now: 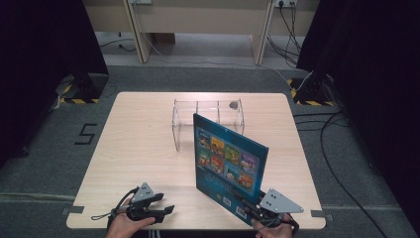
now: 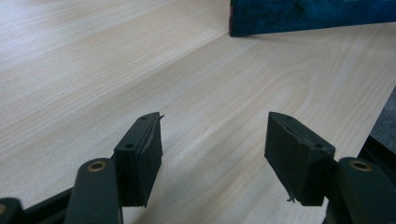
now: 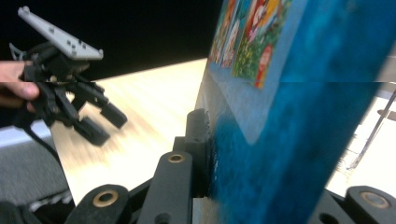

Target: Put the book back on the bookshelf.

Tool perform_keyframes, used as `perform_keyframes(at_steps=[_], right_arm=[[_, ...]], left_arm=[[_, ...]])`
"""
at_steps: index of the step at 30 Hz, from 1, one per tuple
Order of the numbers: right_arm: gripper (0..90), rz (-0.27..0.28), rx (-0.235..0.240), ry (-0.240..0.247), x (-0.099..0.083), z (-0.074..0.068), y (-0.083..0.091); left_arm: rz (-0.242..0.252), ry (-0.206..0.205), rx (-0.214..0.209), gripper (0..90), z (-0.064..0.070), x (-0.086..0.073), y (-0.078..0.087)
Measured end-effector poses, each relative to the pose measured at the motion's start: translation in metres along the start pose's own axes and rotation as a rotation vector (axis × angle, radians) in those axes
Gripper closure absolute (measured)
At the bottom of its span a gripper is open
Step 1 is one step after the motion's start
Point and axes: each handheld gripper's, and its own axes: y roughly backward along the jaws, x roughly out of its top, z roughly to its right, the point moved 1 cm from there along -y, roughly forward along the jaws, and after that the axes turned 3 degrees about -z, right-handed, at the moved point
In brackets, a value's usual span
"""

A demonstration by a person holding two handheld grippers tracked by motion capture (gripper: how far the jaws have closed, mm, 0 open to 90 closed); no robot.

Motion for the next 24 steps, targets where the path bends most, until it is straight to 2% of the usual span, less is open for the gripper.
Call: perform_keyframes(at_steps=[2, 4, 5, 7, 13, 17, 20, 24], right_arm=[[79.6, -0.011, -0.001, -0.002, -0.001, -0.001, 0.000], [81.9, -0.013, 0.010, -0.056, -0.006, 0.000, 0.001], [82.6, -0.024, 0.006, -0.041, -0.008, 0.000, 0.000], [83.1, -0.033, 0.003, -0.050, -0.009, 0.000, 0.000], [82.9, -0.031, -0.001, -0.129, -0.015, 0.002, -0.001], [82.9, -0.040, -0.005, -0.123, -0.016, 0.003, 0.000], [83.0, -0.049, -0.003, -0.113, -0.016, 0.001, -0.002], [83.0, -0.060, -0.005, -0.119, -0.017, 0.000, -0.003]], left_arm=[[-0.015, -0.010, -0.001, 36.3, 0.000, -0.001, -0.001], [-0.024, -0.018, 0.006, 35.8, 0.000, -0.001, -0.002], [-0.026, -0.027, 0.015, 35.1, 0.000, -0.001, -0.002], [-0.032, -0.053, 0.045, 33.8, -0.001, -0.001, -0.002], [-0.053, -0.130, 0.132, 26.5, -0.003, -0.002, -0.005], [-0.048, -0.128, 0.144, 20.9, -0.006, -0.002, -0.006], [-0.048, -0.102, 0.137, 17.1, -0.009, -0.002, -0.008], [-0.038, -0.101, 0.129, 14.1, -0.013, -0.002, -0.009]])
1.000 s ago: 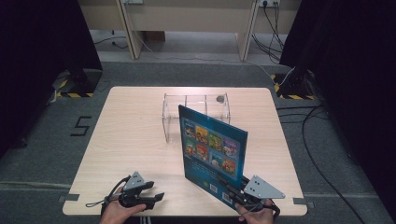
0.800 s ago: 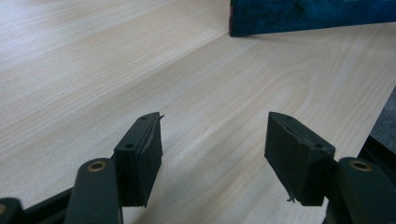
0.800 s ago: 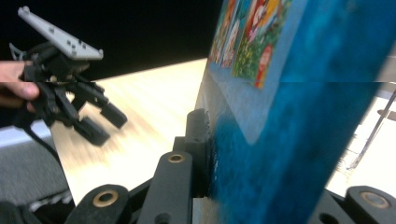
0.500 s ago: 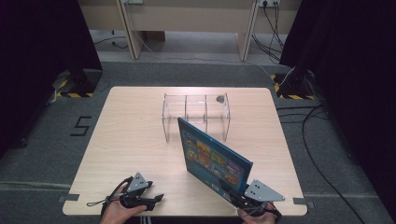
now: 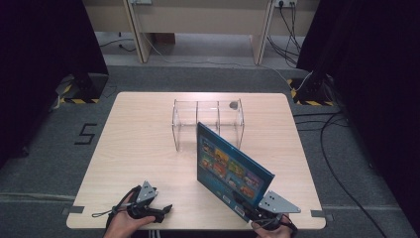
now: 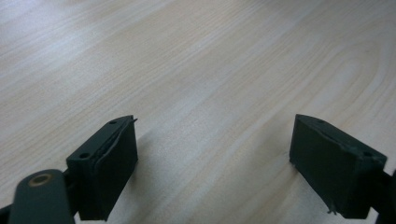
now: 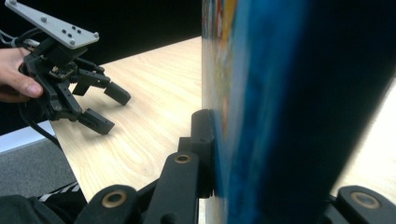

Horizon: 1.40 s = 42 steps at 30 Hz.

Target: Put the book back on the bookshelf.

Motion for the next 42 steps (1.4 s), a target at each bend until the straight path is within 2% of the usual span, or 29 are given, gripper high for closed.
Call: perform_keyframes(at_steps=[7, 13, 15, 18, 20, 24, 25, 26, 28, 29, 33, 36, 38, 39, 40, 41, 42], right_arm=[[82.6, 0.005, -0.003, -0.008, 0.000, 0.001, 0.000], [82.1, 0.006, -0.006, -0.001, 0.000, 0.001, 0.000], [81.3, -0.001, -0.018, 0.042, 0.001, -0.001, -0.001], [81.4, -0.003, -0.017, 0.039, 0.001, -0.001, -0.001], [81.3, -0.005, -0.024, 0.073, 0.002, -0.003, -0.002], [80.3, 0.004, -0.016, 0.051, 0.002, -0.002, -0.001], [79.8, 0.024, -0.022, 0.065, 0.003, -0.003, 0.000], [78.7, 0.040, -0.028, 0.122, 0.007, -0.005, 0.002], [77.4, 0.046, -0.028, 0.118, 0.008, -0.005, 0.001], [74.0, 0.075, -0.011, 0.085, 0.009, -0.006, 0.000], [67.8, 0.095, -0.016, 0.097, 0.013, -0.010, -0.004], [66.0, 0.120, -0.010, 0.063, 0.017, -0.010, -0.005], [67.7, 0.141, -0.012, 0.052, 0.021, -0.011, -0.004], [74.7, 0.143, -0.021, 0.059, 0.022, -0.011, -0.004], [74.7, 0.143, -0.021, 0.059, 0.022, -0.011, -0.004], [80.3, 0.147, -0.018, 0.047, 0.023, -0.010, -0.004], [81.3, 0.144, -0.022, 0.036, 0.023, -0.011, -0.005]], left_arm=[[0.019, -0.013, -0.011, 12.8, -0.002, -0.001, -0.002], [0.015, -0.018, -0.017, 12.3, -0.003, -0.001, -0.002], [0.016, -0.016, -0.014, 12.4, -0.002, -0.001, -0.002], [0.016, -0.016, -0.014, 12.4, -0.002, -0.001, -0.002], [0.015, -0.016, -0.014, 12.4, -0.002, -0.001, -0.002], [0.014, -0.016, -0.014, 12.4, -0.002, -0.001, -0.002], [0.015, -0.015, -0.014, 12.4, -0.002, -0.001, -0.002], [0.017, -0.015, -0.014, 12.4, -0.002, -0.001, -0.002], [0.017, -0.014, -0.014, 12.4, -0.002, -0.001, -0.002], [0.017, -0.014, -0.014, 12.4, -0.002, -0.001, -0.002], [0.016, -0.015, -0.014, 12.4, -0.002, -0.001, -0.002], [0.014, -0.015, -0.013, 12.4, -0.002, 0.000, -0.002], [0.012, -0.016, -0.013, 12.4, -0.002, 0.000, -0.002], [0.012, -0.016, -0.013, 12.4, -0.002, 0.000, -0.002], [0.012, -0.016, -0.013, 12.4, -0.002, 0.000, -0.002], [0.012, -0.017, -0.013, 12.4, -0.002, 0.000, -0.002], [0.013, -0.016, -0.014, 12.4, -0.002, 0.000, -0.002]])
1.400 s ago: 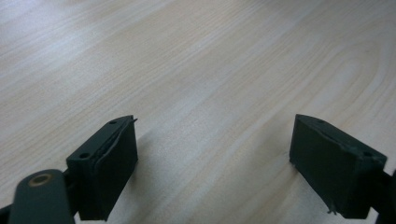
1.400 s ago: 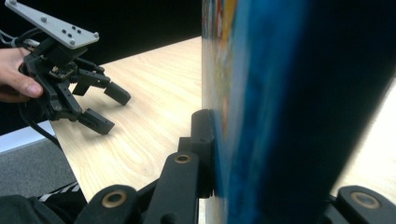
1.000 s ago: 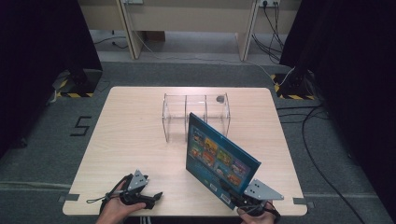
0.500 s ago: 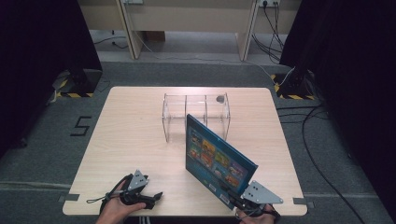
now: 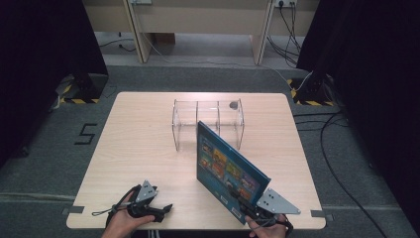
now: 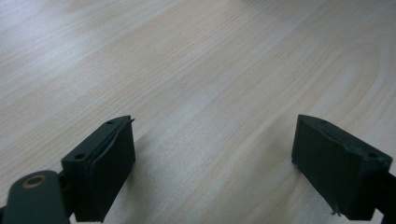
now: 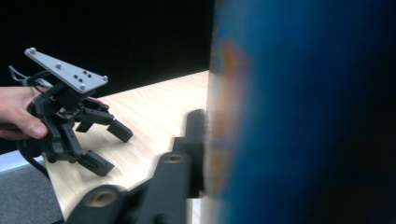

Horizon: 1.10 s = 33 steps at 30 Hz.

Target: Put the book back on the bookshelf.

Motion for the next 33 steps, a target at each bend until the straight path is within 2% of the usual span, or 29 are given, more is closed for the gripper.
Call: perform_keyframes(at_steps=[3, 4, 6, 10, 13, 15, 19, 22, 25, 26, 27, 32, 33], right_arm=[[82.2, 0.001, 0.000, 0.003, 0.000, -0.001, -0.001], [82.5, 0.009, 0.014, 0.016, 0.000, -0.001, -0.002], [82.7, 0.007, 0.012, 0.030, 0.001, -0.005, -0.003], [82.8, 0.018, 0.008, 0.017, 0.002, -0.005, -0.004], [83.1, 0.061, 0.022, 0.000, 0.005, -0.001, -0.002], [83.1, 0.059, 0.016, 0.010, 0.007, 0.000, -0.002], [83.1, 0.056, -0.016, 0.017, 0.009, 0.003, 0.000], [83.1, 0.077, -0.047, -0.020, 0.013, 0.011, 0.005], [83.1, 0.101, -0.090, -0.006, 0.019, 0.020, 0.009], [83.1, 0.101, -0.090, -0.006, 0.019, 0.020, 0.009], [83.1, 0.108, -0.115, -0.019, 0.022, 0.026, 0.011], [83.1, 0.117, -0.157, -0.022, 0.025, 0.036, 0.012], [83.1, 0.114, -0.182, -0.011, 0.026, 0.040, 0.012]], left_arm=[[0.002, 0.001, 0.002, 12.5, 0.000, 0.000, 0.000], [0.002, 0.000, 0.000, 12.5, 0.000, 0.000, 0.000], [0.002, -0.001, -0.002, 12.6, 0.001, 0.000, 0.000], [0.003, 0.001, -0.002, 12.7, 0.001, 0.000, 0.000], [0.002, -0.001, -0.003, 12.8, 0.001, 0.000, 0.000], [0.002, -0.002, -0.003, 12.8, 0.001, 0.000, 0.000], [0.001, -0.002, -0.003, 12.7, 0.001, 0.000, 0.000], [0.002, -0.002, -0.003, 12.7, 0.001, 0.000, 0.000], [0.001, -0.003, -0.004, 12.7, 0.000, 0.000, 0.000], [0.001, -0.003, -0.004, 12.7, 0.000, 0.000, 0.000], [0.001, -0.003, -0.004, 12.7, 0.000, 0.000, 0.000], [0.005, -0.001, -0.004, 12.6, 0.001, 0.000, -0.001], [0.004, -0.002, -0.005, 12.6, 0.000, 0.000, -0.001]])
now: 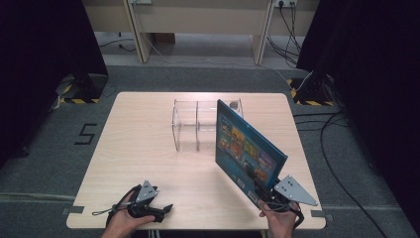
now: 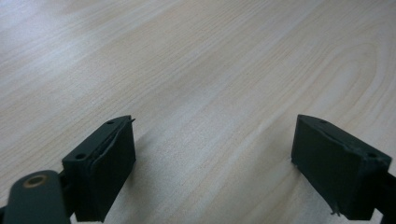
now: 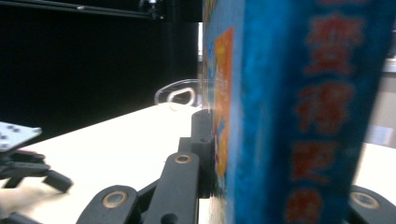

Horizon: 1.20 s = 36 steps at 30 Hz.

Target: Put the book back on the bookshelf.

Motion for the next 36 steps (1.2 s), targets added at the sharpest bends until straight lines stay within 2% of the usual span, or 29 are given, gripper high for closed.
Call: perform_keyframes(at_steps=[6, 12, 28, 36], right_arm=[[83.1, 0.000, -0.039, 0.006, 0.003, 0.007, -0.001], [83.1, -0.006, -0.071, 0.009, 0.005, 0.014, -0.011], [83.1, -0.008, -0.166, 0.006, 0.013, 0.029, -0.062], [83.1, 0.008, -0.200, 0.013, 0.017, 0.031, -0.082]], left_arm=[[-0.003, -0.007, -0.005, 12.5, -0.001, 0.000, 0.000], [-0.002, -0.010, -0.007, 12.2, -0.001, 0.000, 0.000], [0.003, -0.026, -0.022, 8.3, -0.005, 0.001, -0.003], [0.000, -0.027, -0.023, 7.0, -0.006, 0.001, -0.003]])
